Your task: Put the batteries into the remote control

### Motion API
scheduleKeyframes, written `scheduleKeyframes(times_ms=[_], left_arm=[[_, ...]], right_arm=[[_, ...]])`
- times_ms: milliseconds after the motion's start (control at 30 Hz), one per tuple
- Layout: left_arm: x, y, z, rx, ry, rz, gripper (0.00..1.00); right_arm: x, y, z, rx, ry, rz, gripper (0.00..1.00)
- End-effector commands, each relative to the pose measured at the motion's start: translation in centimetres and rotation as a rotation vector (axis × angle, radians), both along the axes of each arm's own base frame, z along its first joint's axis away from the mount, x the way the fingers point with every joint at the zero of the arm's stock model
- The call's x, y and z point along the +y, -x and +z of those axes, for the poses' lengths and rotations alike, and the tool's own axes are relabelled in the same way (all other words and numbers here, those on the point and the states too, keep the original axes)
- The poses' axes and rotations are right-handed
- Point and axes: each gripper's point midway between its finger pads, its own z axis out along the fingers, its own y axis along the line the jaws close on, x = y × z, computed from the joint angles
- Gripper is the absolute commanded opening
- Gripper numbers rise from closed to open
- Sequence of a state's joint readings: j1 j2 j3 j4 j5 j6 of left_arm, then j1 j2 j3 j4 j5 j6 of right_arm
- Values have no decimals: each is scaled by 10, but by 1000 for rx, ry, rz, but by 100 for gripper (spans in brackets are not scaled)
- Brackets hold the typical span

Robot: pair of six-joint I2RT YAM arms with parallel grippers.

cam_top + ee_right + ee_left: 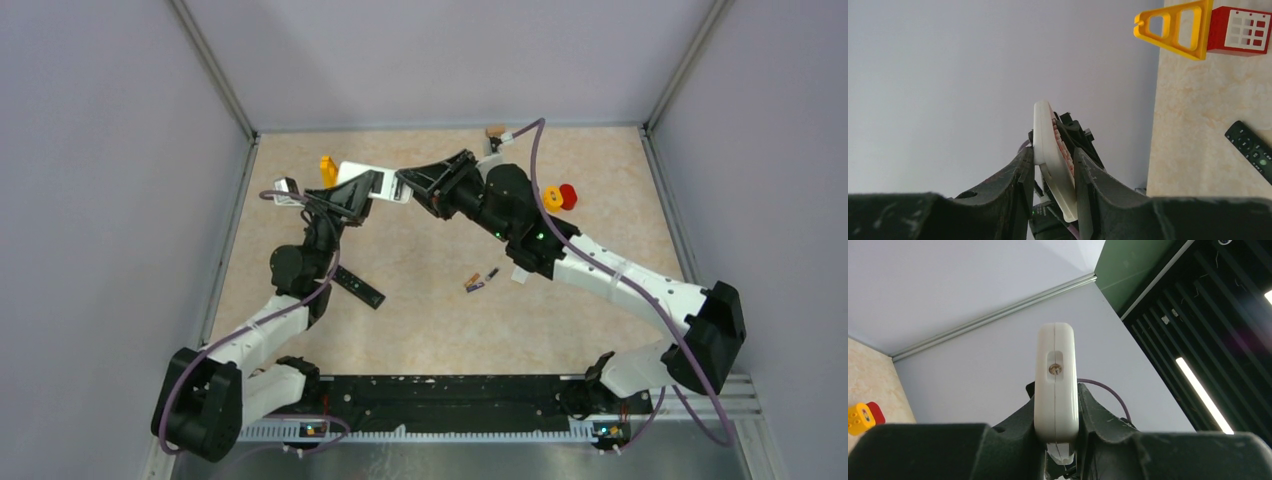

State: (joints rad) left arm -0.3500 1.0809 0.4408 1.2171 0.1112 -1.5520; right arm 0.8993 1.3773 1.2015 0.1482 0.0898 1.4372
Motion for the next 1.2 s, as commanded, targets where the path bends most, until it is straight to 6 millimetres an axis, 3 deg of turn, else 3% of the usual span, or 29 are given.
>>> scheduleKeyframes(times_ms=[0, 567, 633, 833, 933, 1033, 1167], left_arm=[[15, 9, 43, -115, 35, 79, 0], [18, 20, 45, -11, 64, 24, 0], [19, 21, 41, -6, 26, 53, 0], [23, 20, 18, 7, -77, 134, 0], [23, 20, 5, 0, -114, 154, 0], [22, 23, -7, -23, -135, 152, 0], [18, 30, -14, -67, -180, 137, 0]], right_arm=[[6, 37, -4, -69, 147, 179, 3], [-17, 14, -30, -361, 499, 91, 5], [-16, 14, -24, -372, 486, 93, 14], [-19, 22, 10, -426, 355, 94, 64], [-26, 35, 30, -490, 256, 115, 81], [-34, 41, 35, -517, 205, 141, 85], [-47, 42, 25, -531, 241, 148, 82]])
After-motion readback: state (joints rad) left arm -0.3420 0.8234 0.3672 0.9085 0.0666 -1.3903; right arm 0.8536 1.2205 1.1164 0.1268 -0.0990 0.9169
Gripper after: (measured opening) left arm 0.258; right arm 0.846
